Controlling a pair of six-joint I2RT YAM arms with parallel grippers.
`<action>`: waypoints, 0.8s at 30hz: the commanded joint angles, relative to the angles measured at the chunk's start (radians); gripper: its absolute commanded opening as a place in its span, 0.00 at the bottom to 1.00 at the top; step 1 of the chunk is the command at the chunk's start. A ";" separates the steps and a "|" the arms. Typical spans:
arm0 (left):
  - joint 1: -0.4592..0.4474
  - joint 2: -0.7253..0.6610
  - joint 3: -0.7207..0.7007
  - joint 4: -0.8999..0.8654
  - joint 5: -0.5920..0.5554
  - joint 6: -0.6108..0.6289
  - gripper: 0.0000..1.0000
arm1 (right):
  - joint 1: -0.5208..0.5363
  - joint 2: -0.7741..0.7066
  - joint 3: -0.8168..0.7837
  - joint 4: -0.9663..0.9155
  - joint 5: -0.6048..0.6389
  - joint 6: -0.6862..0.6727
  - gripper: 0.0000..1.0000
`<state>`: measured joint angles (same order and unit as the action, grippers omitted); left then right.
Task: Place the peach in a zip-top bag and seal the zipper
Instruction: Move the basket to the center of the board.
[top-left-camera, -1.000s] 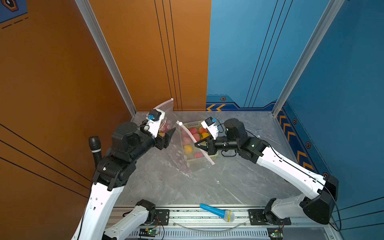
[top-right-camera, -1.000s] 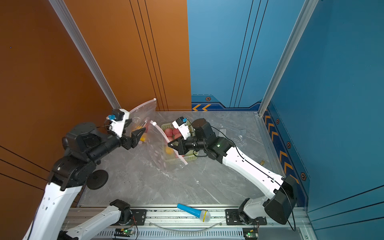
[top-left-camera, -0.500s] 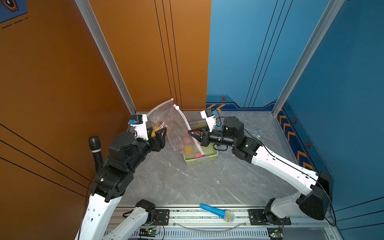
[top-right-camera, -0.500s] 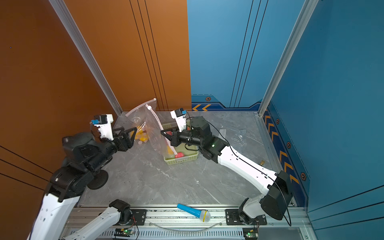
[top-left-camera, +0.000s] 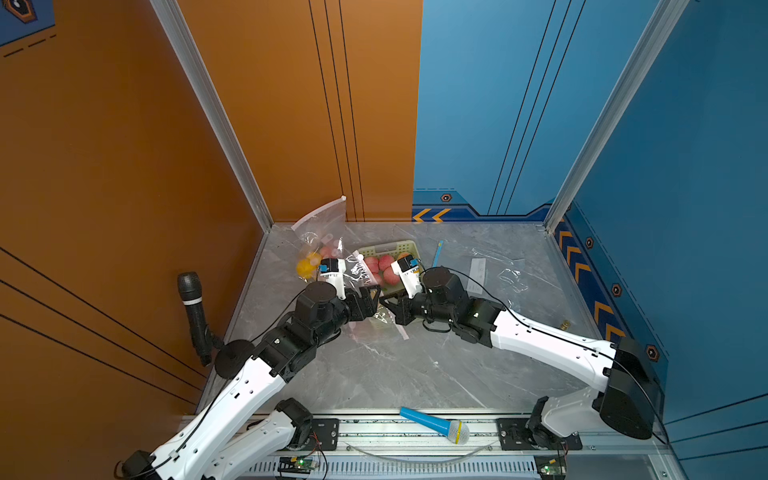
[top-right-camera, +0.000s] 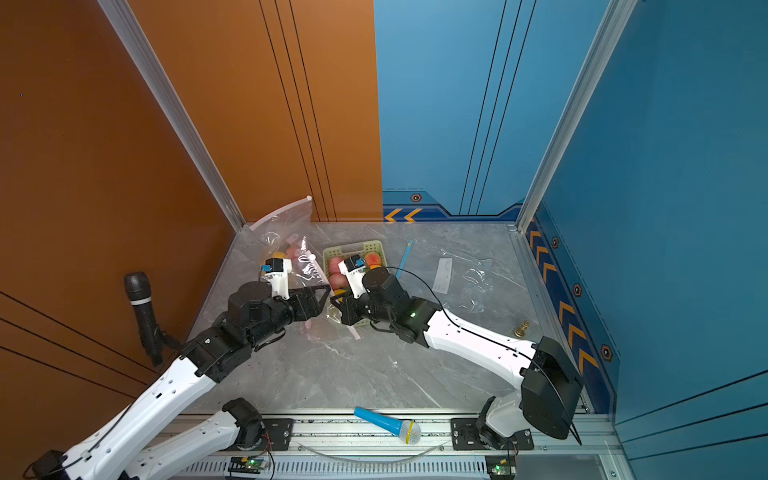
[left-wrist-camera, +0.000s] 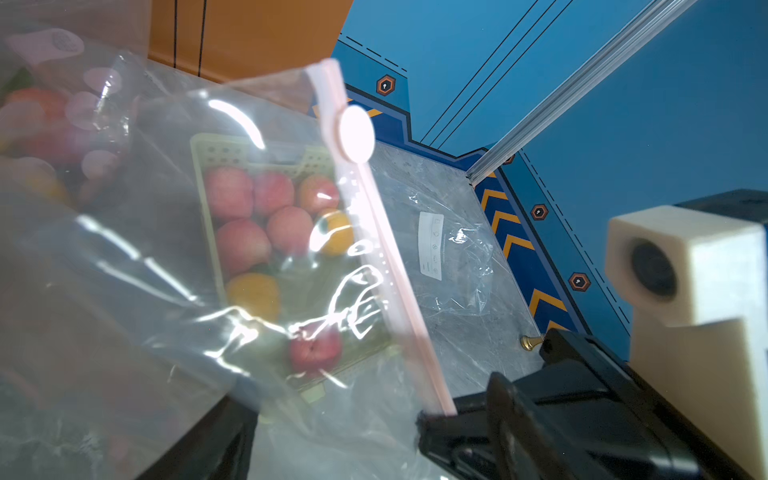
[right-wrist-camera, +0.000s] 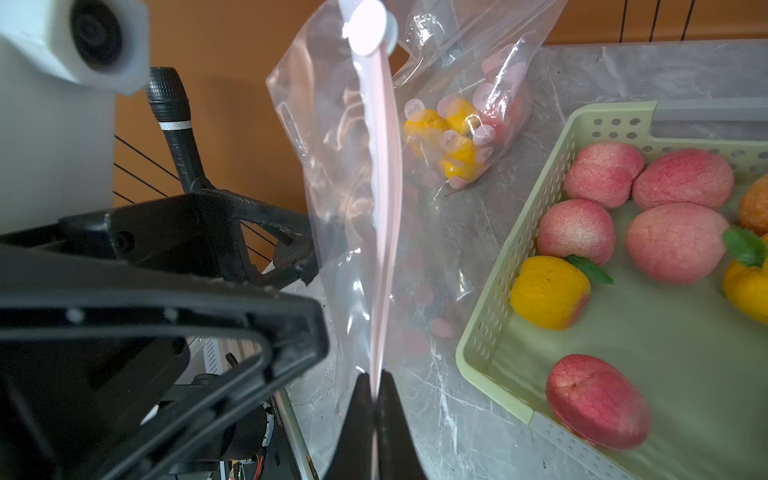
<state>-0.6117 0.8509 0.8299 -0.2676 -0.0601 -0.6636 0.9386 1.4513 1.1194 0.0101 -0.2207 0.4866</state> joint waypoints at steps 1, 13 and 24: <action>-0.022 0.000 -0.005 0.070 -0.050 -0.028 0.90 | 0.014 0.012 0.002 -0.004 0.048 -0.024 0.00; -0.019 0.060 0.059 -0.009 -0.073 -0.021 0.90 | 0.075 -0.030 0.041 -0.077 0.135 -0.159 0.00; 0.016 0.027 -0.012 0.151 0.005 -0.036 0.49 | 0.077 -0.073 0.003 -0.017 0.126 -0.141 0.00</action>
<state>-0.6109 0.8974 0.8440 -0.1940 -0.0898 -0.7033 1.0157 1.4044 1.1248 -0.0319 -0.0994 0.3401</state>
